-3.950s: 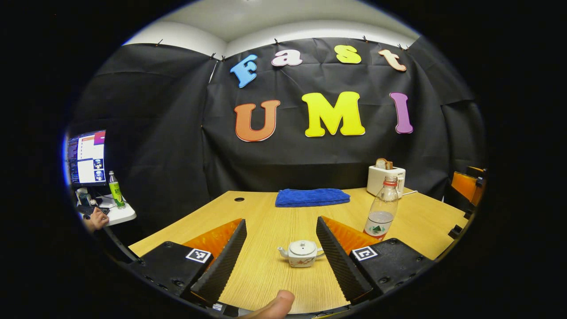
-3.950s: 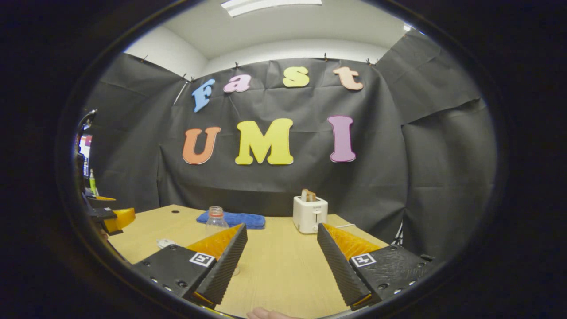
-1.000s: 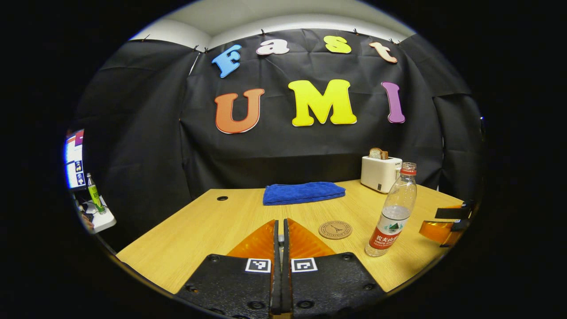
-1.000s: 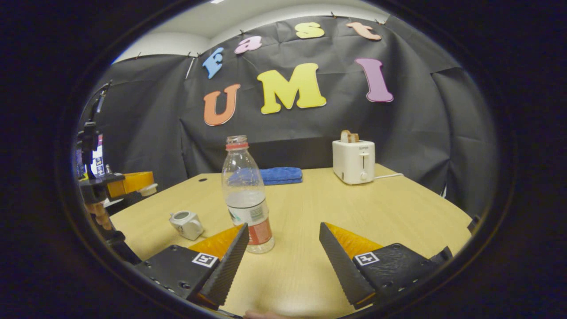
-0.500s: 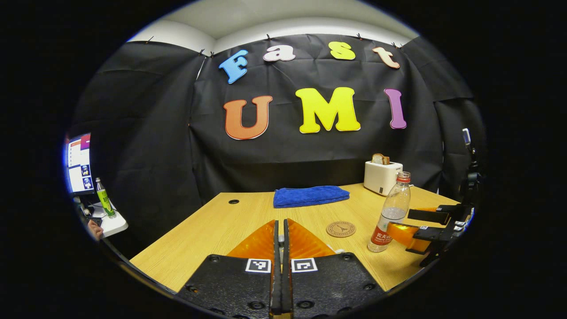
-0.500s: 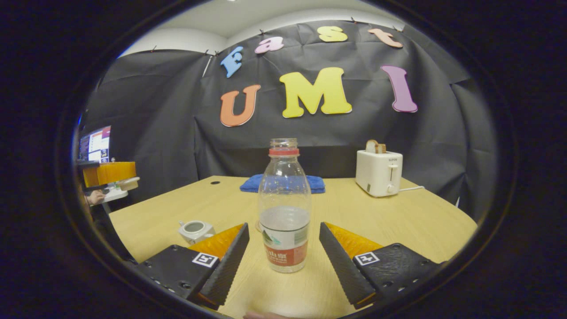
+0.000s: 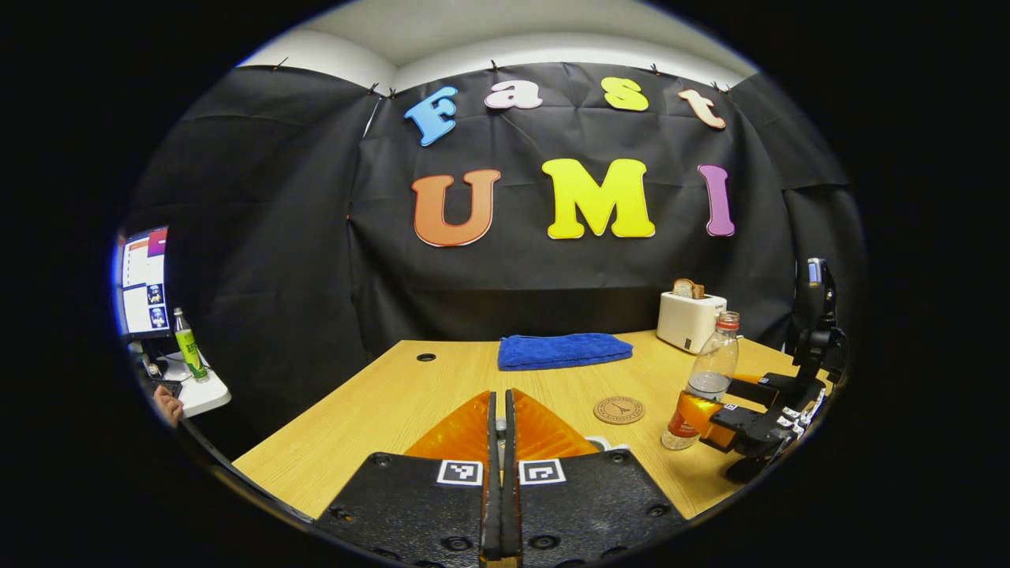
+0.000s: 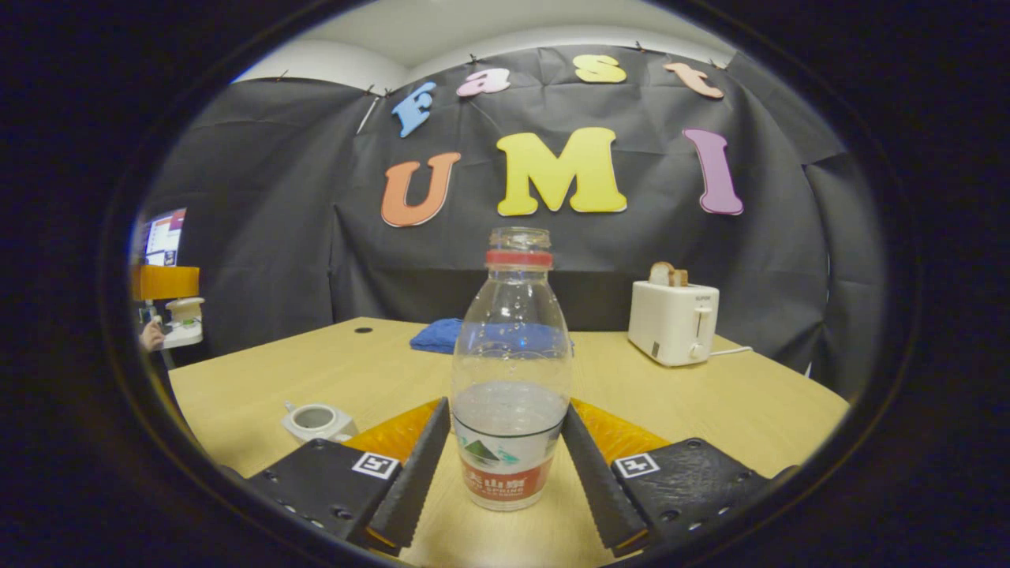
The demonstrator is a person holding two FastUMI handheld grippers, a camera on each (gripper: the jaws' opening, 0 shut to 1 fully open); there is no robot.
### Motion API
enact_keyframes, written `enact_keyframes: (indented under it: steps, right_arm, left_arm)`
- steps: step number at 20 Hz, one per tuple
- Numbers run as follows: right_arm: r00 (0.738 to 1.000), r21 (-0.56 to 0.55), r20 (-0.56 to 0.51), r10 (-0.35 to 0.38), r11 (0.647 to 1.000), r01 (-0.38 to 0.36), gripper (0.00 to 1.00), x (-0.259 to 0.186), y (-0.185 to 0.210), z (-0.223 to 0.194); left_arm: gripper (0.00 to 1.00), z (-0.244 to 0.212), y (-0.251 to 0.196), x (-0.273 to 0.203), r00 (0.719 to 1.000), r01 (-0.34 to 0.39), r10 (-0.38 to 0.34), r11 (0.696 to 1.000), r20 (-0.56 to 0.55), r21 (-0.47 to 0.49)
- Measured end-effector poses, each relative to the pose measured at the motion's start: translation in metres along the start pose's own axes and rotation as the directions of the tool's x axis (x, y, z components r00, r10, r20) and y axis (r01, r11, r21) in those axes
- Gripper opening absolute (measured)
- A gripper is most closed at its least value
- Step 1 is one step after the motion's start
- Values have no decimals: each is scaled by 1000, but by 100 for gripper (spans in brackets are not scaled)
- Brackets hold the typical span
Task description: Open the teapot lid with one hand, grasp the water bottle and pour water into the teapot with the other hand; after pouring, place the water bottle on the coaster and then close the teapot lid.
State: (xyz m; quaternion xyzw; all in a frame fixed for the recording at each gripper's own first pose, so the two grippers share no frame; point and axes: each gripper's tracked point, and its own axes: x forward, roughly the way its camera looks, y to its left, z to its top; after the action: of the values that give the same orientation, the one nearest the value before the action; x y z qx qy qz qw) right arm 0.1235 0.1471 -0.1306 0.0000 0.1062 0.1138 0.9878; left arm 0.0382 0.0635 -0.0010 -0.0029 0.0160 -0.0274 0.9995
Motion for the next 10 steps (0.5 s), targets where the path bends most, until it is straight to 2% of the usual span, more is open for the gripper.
enact_keyframes:
  steps: [2,6,10]
  right_arm:
    - [1000,17,2,0,1000,0,77,2,0,3]
    - [1000,-5,-18,2,1000,-2,73,0,4,6]
    - [998,-176,-48,-46,984,37,72,-2,2,14]
  left_arm:
    - [3,3,2,-2,1000,-1,1,1000,7,3]
    - [3,11,5,-9,1000,4,-5,1000,19,8]
    - [3,13,11,-14,1000,14,-14,1000,20,14]
